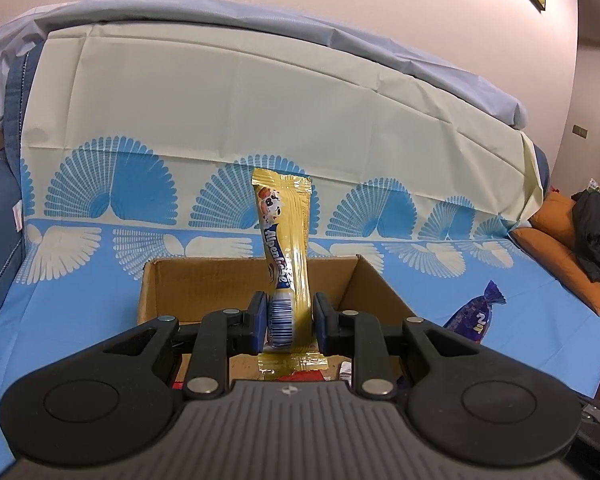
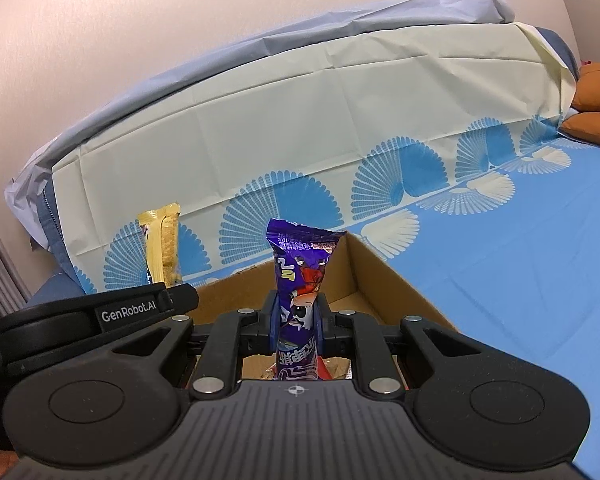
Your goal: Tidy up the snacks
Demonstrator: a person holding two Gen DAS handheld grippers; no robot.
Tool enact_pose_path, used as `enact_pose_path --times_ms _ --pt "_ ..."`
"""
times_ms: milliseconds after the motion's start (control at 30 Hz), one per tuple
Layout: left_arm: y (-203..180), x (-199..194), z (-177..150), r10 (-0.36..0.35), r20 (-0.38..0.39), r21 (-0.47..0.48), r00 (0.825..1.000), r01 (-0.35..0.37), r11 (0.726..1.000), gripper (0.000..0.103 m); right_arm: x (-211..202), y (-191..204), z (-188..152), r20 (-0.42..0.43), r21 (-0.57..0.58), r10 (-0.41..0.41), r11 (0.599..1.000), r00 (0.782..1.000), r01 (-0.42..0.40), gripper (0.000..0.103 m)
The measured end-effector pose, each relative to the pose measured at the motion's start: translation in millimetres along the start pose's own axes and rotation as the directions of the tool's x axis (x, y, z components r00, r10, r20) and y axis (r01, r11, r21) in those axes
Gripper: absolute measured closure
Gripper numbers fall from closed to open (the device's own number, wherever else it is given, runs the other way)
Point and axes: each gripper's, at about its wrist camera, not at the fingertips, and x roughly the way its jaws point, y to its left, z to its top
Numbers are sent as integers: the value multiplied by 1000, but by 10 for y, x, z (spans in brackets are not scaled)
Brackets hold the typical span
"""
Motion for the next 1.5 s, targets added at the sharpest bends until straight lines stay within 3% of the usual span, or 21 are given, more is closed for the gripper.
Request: enact_pose_path --times_ms 100,200,300,367,433,600,733,867,933,1033,1167,1300,1400,1500 --pt "13 -33 18 -15 -9 0 1000 15 1000 75 0 -7 -6 -2 -1 -1 1000 1000 1 80" --pt "48 -141 35 -28 3 7 1000 28 1000 68 38 -7 -25 -39 -1 -9 1000 999 9 46" --pt "79 -306 36 -28 23 17 999 28 999 55 34 8 -28 -40 -5 -11 1000 999 11 31" --pt "118 -456 11 -32 41 16 999 31 999 45 19 32 -36 -35 -18 -13 1000 999 13 26" --pt "161 -621 -29 -31 63 16 998 30 999 29 12 59 -50 -37 -32 -11 999 999 10 23" --pt "223 -1097 -234 -13 131 36 991 8 999 17 -34 137 -86 -40 -88 6 996 999 -10 3" --pt "246 -1445 -415 -11 160 48 987 3 999 14 -111 221 -120 -39 -162 -4 987 999 -2 1" --pt "289 -1645 -530 10 123 11 992 -11 1000 11 -250 242 -143 -39 -202 -7 979 999 -1 1" --pt "330 -1716 -563 -9 108 -13 994 10 1000 5 -347 228 -143 -34 -215 -11 977 999 4 1" --pt "363 -1788 -560 -39 106 -10 994 40 999 1 -509 172 -116 -48 -220 -35 975 998 24 1" --pt "291 -1799 -536 -46 85 119 995 35 992 1 -779 91 -29 -68 -235 -53 971 996 35 1" --pt "364 -1734 -713 -37 71 59 997 33 998 0 -994 11 -200 -52 -315 -53 948 997 34 1" --pt "406 -1555 -1064 26 -4 36 1000 -26 999 0 -989 1 -335 -97 -291 -25 957 995 -4 1" --pt "429 -1294 -1111 59 -132 20 989 -56 998 0 -886 81 -493 -151 -352 -30 936 988 -26 1"
